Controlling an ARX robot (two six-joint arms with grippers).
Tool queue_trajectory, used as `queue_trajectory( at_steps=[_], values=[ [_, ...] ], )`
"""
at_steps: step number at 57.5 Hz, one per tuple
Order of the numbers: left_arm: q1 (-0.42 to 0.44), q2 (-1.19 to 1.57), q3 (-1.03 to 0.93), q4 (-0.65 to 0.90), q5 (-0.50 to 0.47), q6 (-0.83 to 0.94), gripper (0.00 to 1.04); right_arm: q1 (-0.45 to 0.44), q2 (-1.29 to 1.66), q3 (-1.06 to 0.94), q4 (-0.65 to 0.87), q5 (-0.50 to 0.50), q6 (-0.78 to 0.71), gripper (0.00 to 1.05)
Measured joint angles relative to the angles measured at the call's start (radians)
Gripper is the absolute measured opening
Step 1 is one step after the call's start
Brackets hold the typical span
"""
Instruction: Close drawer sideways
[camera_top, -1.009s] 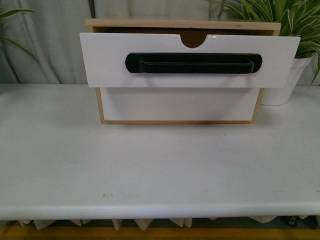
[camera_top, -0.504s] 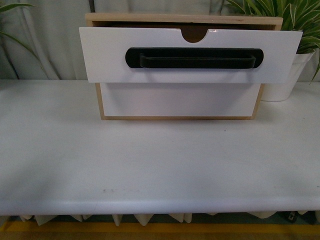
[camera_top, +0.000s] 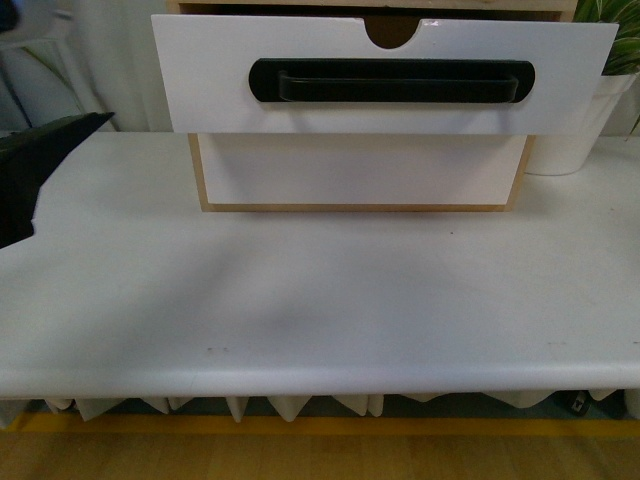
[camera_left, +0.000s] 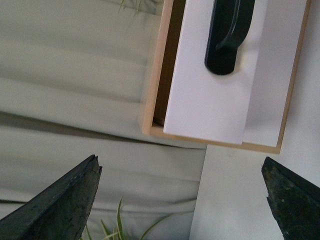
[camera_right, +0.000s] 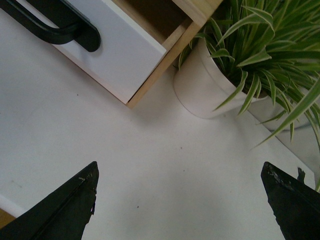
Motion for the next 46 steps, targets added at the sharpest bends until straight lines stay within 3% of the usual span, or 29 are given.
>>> queue_trajectory(
  at_steps=[14,46],
  values=[
    [-0.042,0.133,0.095,0.040,-0.012,0.023,0.98,0.065,0.114,0.103,-0.027,0.040,-0.051,0.95],
    [-0.039,0.311,0.274,0.061,-0.006,0.039,0.98,0.172,0.269,0.249,-0.060,0.090,-0.113,0.95]
  ],
)
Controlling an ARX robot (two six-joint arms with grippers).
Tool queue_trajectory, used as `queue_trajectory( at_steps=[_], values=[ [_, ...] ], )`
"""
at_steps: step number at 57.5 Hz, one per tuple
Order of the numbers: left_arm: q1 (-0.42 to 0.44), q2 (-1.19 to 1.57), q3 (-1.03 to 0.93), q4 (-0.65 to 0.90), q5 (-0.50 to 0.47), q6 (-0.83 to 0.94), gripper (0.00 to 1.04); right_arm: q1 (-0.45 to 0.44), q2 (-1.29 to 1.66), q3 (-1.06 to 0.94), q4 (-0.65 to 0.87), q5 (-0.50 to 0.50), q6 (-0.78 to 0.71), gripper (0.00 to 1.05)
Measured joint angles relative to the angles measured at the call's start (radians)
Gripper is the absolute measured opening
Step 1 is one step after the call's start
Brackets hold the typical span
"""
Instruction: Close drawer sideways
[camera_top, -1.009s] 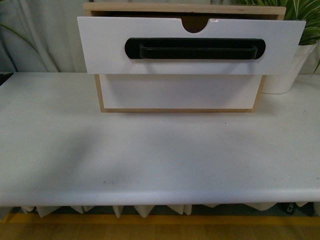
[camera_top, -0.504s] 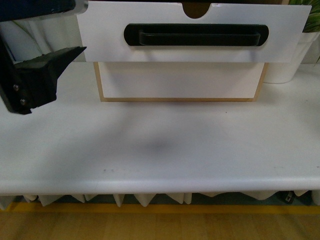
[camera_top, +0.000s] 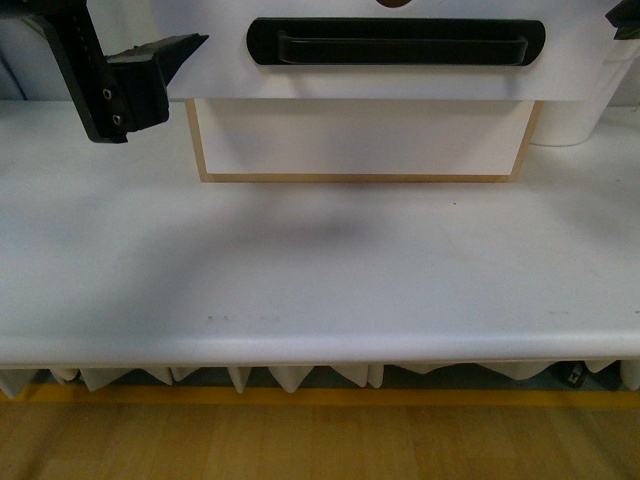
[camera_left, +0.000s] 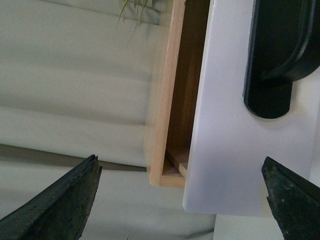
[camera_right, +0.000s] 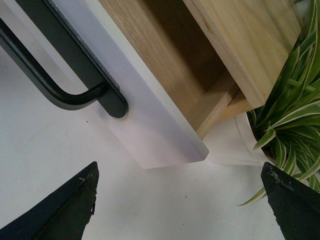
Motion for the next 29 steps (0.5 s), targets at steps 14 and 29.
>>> queue_trajectory(
  at_steps=[14,29],
  values=[
    [0.000,0.021,0.034,-0.006,0.008,0.013,0.98,0.012,0.060,0.058,0.000,0.022,-0.008,0.95],
    [-0.002,0.056,0.063,-0.014,0.013,0.018,0.98,0.027,0.112,0.102,0.014,0.046,-0.012,0.95]
  ],
)
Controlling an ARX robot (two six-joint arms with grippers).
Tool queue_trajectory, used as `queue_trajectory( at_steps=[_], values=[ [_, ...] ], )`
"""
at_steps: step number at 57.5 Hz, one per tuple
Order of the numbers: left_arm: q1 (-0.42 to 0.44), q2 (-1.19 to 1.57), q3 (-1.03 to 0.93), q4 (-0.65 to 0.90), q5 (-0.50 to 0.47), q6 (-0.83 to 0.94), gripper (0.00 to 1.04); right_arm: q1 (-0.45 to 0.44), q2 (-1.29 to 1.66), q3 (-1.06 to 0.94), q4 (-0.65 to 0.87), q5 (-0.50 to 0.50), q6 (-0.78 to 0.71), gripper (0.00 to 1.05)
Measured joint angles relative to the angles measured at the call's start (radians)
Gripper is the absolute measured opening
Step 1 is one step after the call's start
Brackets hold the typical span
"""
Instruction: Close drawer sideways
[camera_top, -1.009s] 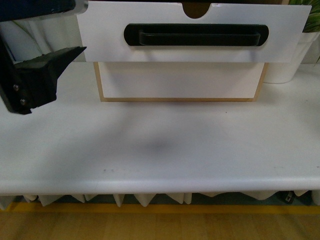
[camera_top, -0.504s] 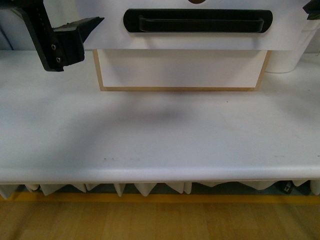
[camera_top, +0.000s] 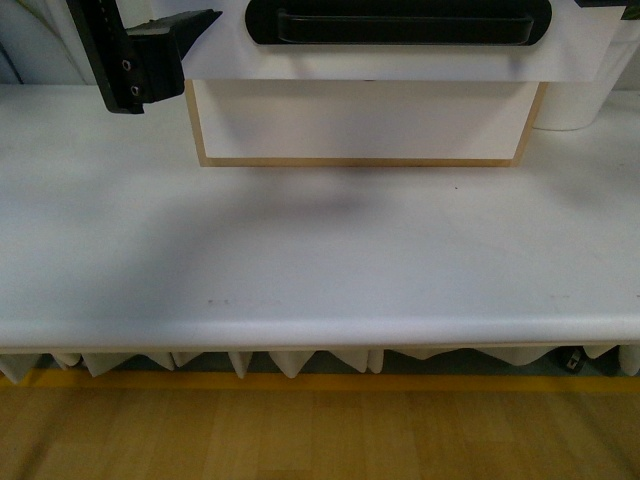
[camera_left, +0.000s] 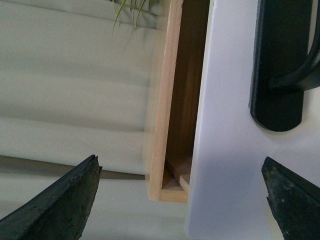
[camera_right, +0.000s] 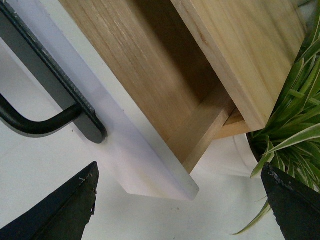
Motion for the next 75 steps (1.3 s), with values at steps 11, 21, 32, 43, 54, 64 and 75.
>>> queue_trajectory(
  at_steps=[11,21,32,43,54,64,75],
  values=[
    [-0.002,0.010,0.021,-0.006,0.003,0.004,0.98,0.000,0.034,0.021,0.041,0.025,0.002,0.95],
    [-0.008,0.033,0.044,-0.006,0.002,0.013,0.98,0.000,0.057,0.022,0.074,0.032,0.002,0.95],
    [-0.009,0.106,0.108,0.003,-0.008,0.019,0.98,0.000,0.105,0.045,0.131,0.044,0.016,0.95],
    [-0.008,0.198,0.214,0.003,-0.016,0.021,0.98,-0.006,0.181,0.122,0.167,0.066,0.043,0.95],
    [-0.004,0.265,0.301,-0.005,-0.019,0.022,0.98,-0.019,0.246,0.193,0.189,0.084,0.069,0.95],
    [0.002,0.307,0.351,-0.017,-0.024,0.026,0.98,-0.023,0.272,0.206,0.206,0.079,0.089,0.95],
    [0.006,0.327,0.375,-0.019,-0.023,0.024,0.98,-0.022,0.282,0.210,0.214,0.071,0.096,0.95]
  ],
)
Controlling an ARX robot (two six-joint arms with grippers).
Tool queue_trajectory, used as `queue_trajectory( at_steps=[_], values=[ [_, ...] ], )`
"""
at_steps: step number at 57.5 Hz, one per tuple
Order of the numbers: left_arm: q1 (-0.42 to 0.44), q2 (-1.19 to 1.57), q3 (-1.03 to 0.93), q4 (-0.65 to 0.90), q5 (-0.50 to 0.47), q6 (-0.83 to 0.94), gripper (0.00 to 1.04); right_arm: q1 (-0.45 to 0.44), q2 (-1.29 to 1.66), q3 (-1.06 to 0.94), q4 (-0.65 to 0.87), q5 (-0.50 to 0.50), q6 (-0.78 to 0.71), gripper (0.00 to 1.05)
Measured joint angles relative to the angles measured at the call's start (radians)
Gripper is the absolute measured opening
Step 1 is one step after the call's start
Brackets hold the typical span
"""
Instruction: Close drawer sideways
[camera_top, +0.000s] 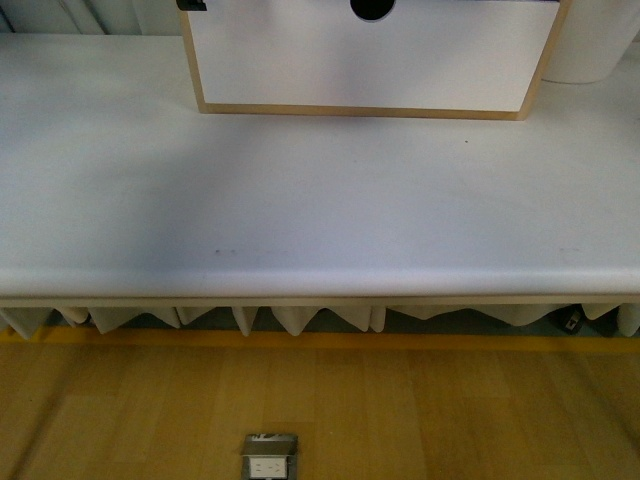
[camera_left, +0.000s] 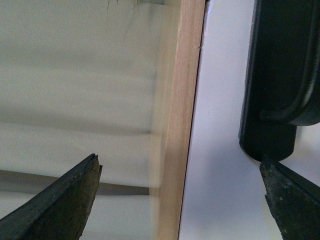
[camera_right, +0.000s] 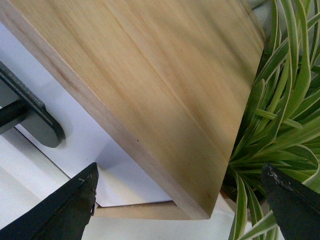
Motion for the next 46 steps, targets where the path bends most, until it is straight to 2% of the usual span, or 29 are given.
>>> queue_trajectory(
  at_steps=[27,46],
  values=[
    [0.003,-0.032,-0.051,0.030,-0.008,-0.013,0.98,-0.014,-0.061,-0.079,0.039,-0.029,0.049,0.95],
    [0.021,-0.291,-0.354,0.151,-0.061,-0.135,0.98,-0.060,-0.386,-0.378,0.122,-0.084,0.128,0.95]
  ],
)
